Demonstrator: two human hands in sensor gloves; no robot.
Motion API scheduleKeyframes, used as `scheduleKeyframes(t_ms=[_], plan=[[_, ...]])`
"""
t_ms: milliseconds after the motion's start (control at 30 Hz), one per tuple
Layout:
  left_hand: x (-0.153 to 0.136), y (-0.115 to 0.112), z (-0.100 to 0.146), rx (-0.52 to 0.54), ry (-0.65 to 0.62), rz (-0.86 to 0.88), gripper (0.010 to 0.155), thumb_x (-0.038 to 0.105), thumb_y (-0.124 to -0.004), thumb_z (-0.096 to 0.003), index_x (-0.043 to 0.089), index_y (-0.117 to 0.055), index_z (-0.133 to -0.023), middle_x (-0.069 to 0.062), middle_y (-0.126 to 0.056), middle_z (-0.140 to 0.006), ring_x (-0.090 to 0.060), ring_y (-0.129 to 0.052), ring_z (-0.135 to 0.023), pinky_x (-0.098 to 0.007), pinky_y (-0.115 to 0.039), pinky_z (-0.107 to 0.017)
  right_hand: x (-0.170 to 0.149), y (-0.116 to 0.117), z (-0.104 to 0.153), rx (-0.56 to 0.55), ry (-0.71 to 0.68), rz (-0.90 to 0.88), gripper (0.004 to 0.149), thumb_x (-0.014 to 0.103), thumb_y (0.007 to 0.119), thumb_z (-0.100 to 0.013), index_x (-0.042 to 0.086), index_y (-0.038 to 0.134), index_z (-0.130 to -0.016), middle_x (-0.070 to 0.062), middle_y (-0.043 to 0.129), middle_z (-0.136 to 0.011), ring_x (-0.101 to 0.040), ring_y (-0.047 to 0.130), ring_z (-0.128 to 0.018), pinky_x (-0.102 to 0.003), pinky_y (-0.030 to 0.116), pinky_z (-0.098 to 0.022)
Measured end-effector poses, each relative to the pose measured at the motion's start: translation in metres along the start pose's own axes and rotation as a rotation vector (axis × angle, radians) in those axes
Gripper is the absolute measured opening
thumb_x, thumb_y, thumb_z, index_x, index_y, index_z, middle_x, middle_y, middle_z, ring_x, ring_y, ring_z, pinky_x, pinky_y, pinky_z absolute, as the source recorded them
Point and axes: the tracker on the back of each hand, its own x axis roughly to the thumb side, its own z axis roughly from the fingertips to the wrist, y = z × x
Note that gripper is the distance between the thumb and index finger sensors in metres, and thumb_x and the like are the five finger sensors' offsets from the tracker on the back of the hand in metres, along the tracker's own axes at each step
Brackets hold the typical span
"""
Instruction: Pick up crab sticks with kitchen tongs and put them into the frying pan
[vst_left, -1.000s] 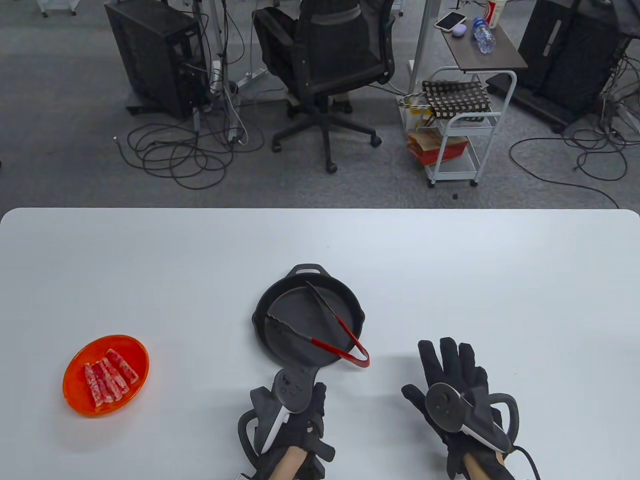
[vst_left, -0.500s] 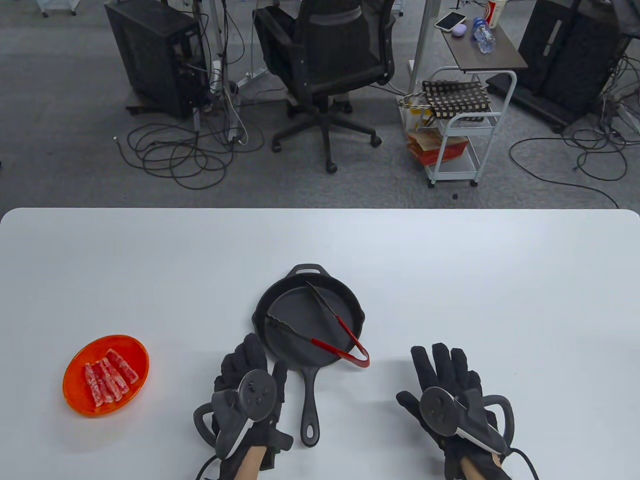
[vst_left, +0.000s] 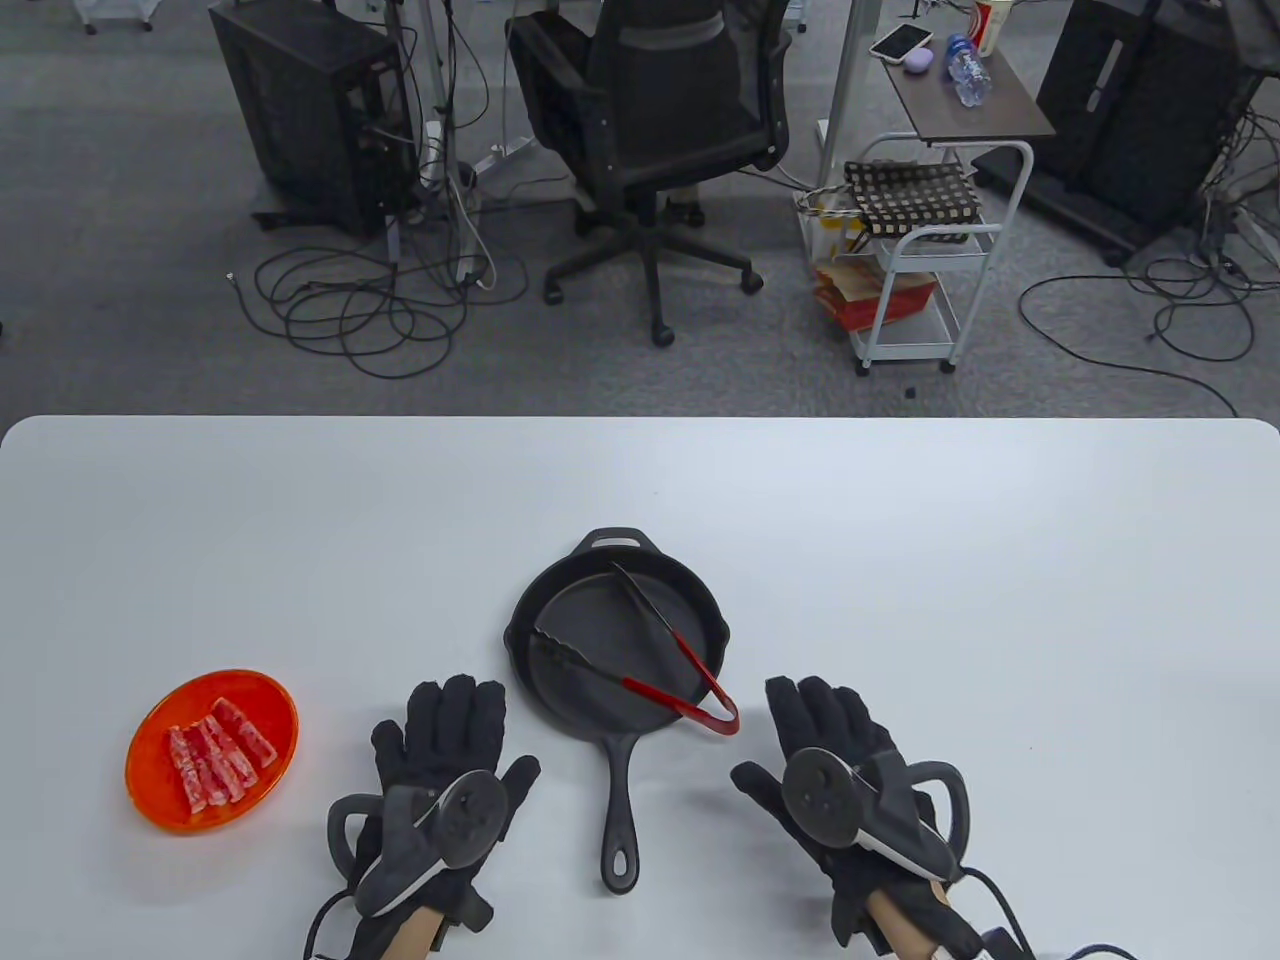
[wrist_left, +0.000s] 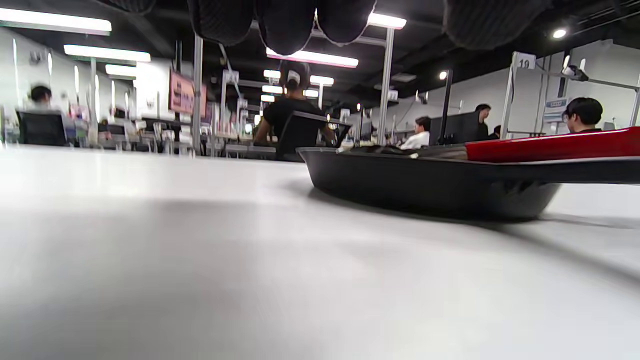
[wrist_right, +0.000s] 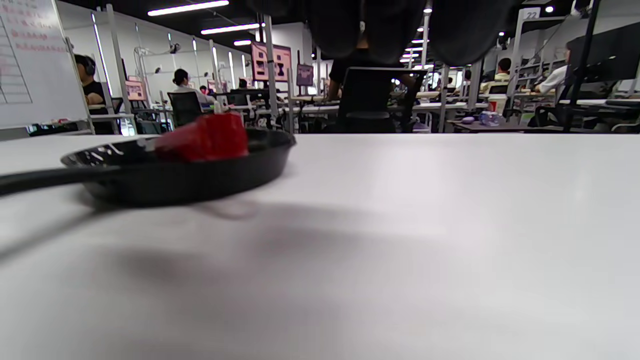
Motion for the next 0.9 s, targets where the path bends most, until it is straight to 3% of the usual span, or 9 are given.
scheduleKeyframes(t_ms=[267, 400, 667, 900], plan=[[-0.006, 0.002, 0.000, 0.028, 0.020, 0.025, 0.080, 0.067, -0.063, -0.0553, 0.024, -0.043, -0.119, -0.011, -0.050, -0.123, -0.046, -0.052, -0.113, -0.073, -0.048, -0.071, 0.055, 0.007, -0.060, -0.004, -0.077, 0.049, 0.083, 0.063, 0.052, -0.055, 0.012, 0.037, -0.118, -0.022, 0.054, -0.116, -0.051, 0.060, -0.100, -0.063, 0.068, -0.065], [-0.010, 0.002, -0.001, 0.024, 0.039, 0.041, 0.080, 0.067, -0.063, -0.0552, 0.024, -0.043, -0.119, -0.011, -0.050, -0.124, -0.046, -0.052, -0.113, -0.073, -0.048, -0.071, 0.077, 0.020, -0.091, 0.081, -0.065, 0.106, 0.086, 0.064, 0.053, -0.054, 0.011, 0.032, -0.119, -0.024, 0.048, -0.118, -0.052, 0.055, -0.102, -0.065, 0.065, -0.066], [-0.008, 0.001, -0.003, 0.006, 0.045, 0.064, 0.082, 0.067, -0.063, -0.0554, 0.023, -0.040, -0.120, -0.011, -0.051, -0.123, -0.046, -0.053, -0.113, -0.073, -0.048, -0.072, 0.081, 0.045, -0.125, 0.236, 0.070, 0.202, 0.101, 0.069, 0.058, -0.051, 0.001, 0.022, -0.117, -0.025, 0.041, -0.119, -0.055, 0.047, -0.104, -0.067, 0.063, -0.066], [-0.009, 0.000, -0.004, 0.006, 0.051, 0.084, 0.082, 0.067, -0.063, -0.0555, 0.022, -0.040, -0.120, -0.011, -0.052, -0.123, -0.046, -0.053, -0.112, -0.072, -0.048, -0.072, 0.075, 0.058, -0.130, 0.272, 0.098, 0.247, 0.104, 0.068, 0.065, -0.049, 0.000, 0.023, -0.116, -0.022, 0.052, -0.116, -0.055, 0.049, -0.103, -0.067, 0.065, -0.064]])
